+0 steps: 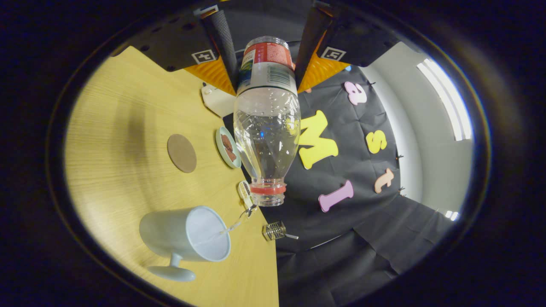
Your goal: Take the bottle from table, then pour the juice into the cup, finally place the bottle on the coaster
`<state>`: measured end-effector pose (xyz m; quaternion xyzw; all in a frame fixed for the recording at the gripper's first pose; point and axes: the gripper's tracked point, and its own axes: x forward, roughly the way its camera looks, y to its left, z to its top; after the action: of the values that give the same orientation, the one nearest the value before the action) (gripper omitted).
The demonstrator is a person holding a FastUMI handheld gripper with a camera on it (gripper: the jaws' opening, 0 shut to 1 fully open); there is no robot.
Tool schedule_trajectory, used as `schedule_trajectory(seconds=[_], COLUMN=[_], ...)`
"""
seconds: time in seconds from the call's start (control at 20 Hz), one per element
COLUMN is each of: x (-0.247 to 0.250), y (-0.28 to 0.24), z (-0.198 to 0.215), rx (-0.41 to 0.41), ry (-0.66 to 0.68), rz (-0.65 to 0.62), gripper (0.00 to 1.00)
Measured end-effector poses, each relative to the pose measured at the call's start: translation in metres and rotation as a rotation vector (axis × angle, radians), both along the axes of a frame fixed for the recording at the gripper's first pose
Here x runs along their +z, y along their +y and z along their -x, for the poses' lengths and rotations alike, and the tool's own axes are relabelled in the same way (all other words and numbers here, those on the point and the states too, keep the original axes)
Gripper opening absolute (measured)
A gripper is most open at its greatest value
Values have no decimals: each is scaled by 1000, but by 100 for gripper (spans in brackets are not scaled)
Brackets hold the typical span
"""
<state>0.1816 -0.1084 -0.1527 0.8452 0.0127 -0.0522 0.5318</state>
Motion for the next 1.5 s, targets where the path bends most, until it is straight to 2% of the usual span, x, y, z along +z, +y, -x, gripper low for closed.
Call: schedule_trajectory(seconds=[0.95,1.5], x=[47,57], y=[-12,-21], z=[-6,-11], rx=[-55,-79], ry=[-79,-108], rz=[-96,-170], gripper=[74,74])
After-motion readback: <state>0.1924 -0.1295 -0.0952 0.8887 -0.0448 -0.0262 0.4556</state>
